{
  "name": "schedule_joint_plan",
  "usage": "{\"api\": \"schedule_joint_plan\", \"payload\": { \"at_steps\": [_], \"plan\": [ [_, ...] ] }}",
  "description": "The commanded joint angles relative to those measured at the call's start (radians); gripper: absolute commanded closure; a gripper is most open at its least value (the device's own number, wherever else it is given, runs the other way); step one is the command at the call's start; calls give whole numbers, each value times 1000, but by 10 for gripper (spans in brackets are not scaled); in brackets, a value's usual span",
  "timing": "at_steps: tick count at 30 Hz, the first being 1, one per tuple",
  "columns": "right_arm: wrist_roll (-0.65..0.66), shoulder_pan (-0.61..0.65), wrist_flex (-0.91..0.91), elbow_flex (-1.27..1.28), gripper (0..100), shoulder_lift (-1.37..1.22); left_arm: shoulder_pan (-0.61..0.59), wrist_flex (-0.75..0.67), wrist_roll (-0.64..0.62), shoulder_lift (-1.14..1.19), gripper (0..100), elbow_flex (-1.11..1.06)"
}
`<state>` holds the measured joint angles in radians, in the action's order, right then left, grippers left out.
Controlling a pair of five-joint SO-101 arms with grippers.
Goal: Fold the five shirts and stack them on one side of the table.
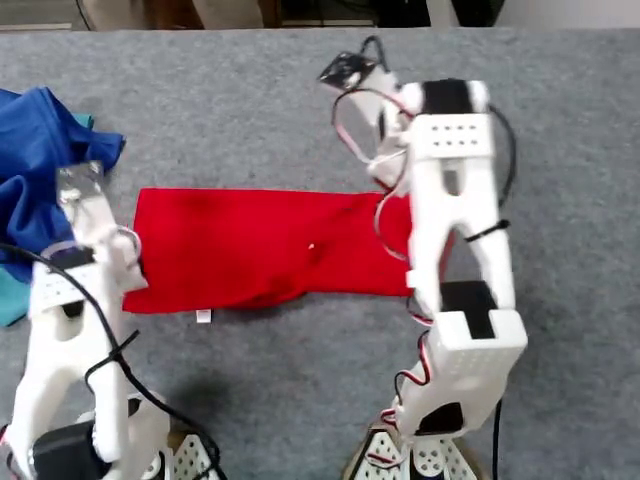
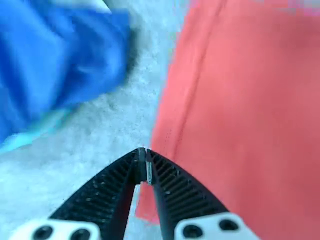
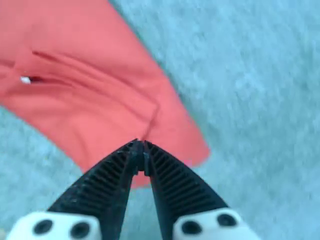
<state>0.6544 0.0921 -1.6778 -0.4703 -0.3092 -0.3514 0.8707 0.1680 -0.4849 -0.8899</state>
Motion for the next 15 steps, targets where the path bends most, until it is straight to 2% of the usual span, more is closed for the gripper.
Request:
{"api": "schedule_joint_plan", "payload": {
  "at_steps": [1, 5, 11, 15],
  "plan": [
    [-12, -79, -87, -74, 996, 70, -6, 253, 8, -19, 929, 302],
    [-48, -177, -107, 2, 996, 159, -6, 430, -35, 147, 803, 559],
    [11, -251, -75, 231, 996, 297, -5, 640, -89, 562, 786, 873],
    [38, -282, -32, 352, 996, 372, -9, 718, -84, 746, 785, 1007]
  ]
}}
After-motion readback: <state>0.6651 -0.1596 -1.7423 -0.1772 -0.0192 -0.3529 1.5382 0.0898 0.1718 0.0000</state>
